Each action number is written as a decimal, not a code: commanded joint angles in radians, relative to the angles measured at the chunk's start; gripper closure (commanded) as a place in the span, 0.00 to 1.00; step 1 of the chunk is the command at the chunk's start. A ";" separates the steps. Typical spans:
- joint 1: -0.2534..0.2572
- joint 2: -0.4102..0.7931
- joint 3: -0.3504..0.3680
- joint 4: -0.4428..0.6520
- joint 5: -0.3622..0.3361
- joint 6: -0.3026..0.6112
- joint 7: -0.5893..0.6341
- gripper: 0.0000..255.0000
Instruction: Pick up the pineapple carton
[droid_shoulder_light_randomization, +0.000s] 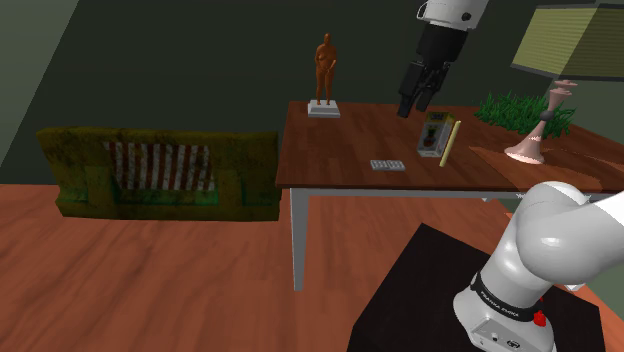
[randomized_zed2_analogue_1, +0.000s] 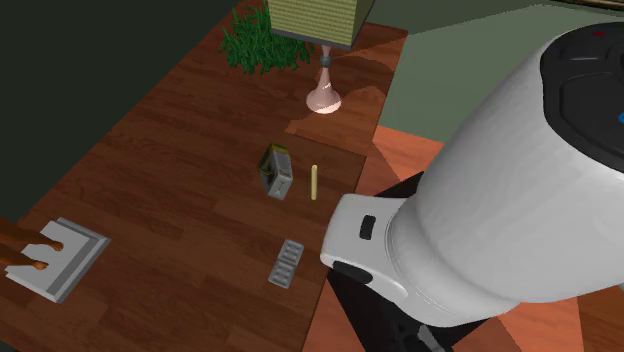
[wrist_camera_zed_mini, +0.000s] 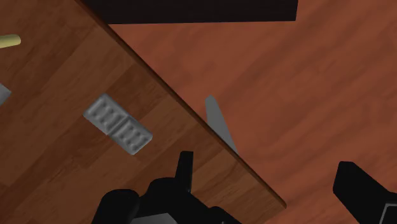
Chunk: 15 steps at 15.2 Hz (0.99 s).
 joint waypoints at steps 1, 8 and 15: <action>0.000 0.000 0.000 0.000 0.000 0.000 0.000 0.00; -0.024 0.031 -0.157 -0.017 -0.122 0.007 -0.216 0.00; -0.043 0.127 -0.312 0.027 -0.233 0.039 -0.432 0.00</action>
